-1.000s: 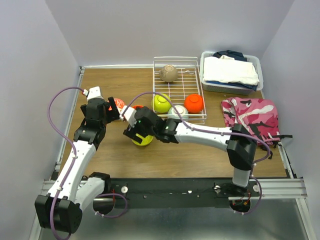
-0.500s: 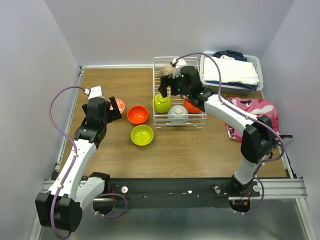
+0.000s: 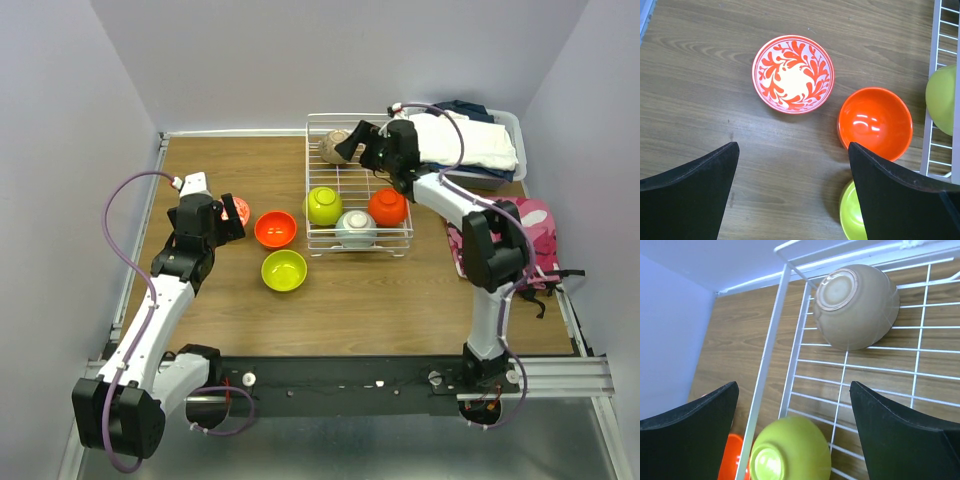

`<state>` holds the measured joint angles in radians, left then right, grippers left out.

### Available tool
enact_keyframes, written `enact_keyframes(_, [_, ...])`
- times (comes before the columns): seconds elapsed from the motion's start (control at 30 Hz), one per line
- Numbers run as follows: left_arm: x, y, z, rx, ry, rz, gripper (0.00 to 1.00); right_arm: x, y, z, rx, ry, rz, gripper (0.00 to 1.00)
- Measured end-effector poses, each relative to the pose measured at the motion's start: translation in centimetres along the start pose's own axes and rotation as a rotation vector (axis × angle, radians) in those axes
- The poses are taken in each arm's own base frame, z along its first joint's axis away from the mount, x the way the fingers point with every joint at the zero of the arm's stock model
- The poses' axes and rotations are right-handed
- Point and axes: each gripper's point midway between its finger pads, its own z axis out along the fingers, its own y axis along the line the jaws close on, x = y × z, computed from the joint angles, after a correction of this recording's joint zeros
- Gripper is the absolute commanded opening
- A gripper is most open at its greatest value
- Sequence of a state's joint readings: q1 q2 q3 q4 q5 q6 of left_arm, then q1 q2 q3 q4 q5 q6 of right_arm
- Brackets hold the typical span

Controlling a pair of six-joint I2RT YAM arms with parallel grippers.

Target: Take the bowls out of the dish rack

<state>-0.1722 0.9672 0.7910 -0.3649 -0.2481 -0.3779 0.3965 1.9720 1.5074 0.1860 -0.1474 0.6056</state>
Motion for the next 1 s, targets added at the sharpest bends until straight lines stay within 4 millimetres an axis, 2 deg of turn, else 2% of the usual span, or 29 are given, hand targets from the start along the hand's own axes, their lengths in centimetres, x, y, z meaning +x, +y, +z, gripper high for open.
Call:
enact_keyframes(0.13, [0.1, -0.1, 0.0, 0.004, 0.003, 0.002, 0.99, 1.0, -1.7, 2.6, 0.042, 0.010, 0.074, 1.00])
enact_keyframes(0.27, [0.2, -0.4, 0.0, 0.014, 0.005, 0.005, 0.99, 0.8, -2.9, 4.8, 0.083, -0.019, 0.145, 1.00])
enact_keyframes(0.47, [0.3, -0.8, -0.1, 0.029, 0.009, 0.016, 0.99, 0.6, -5.3, 6.6, 0.151, -0.067, 0.262, 1.00])
enact_keyframes(0.7, [0.4, -1.2, -0.2, 0.039, 0.011, 0.029, 0.99, 2.0, -8.2, 9.2, 0.203, -0.074, 0.349, 1.00])
enact_keyframes(0.8, [0.5, -1.4, -0.2, 0.044, 0.012, 0.033, 0.99, 2.1, -8.6, 10.2, 0.199, -0.080, 0.364, 1.00])
enact_keyframes(1.0, [0.6, -1.6, -0.3, 0.053, 0.013, 0.041, 0.99, 2.1, -8.5, 10.9, 0.189, -0.084, 0.387, 1.00])
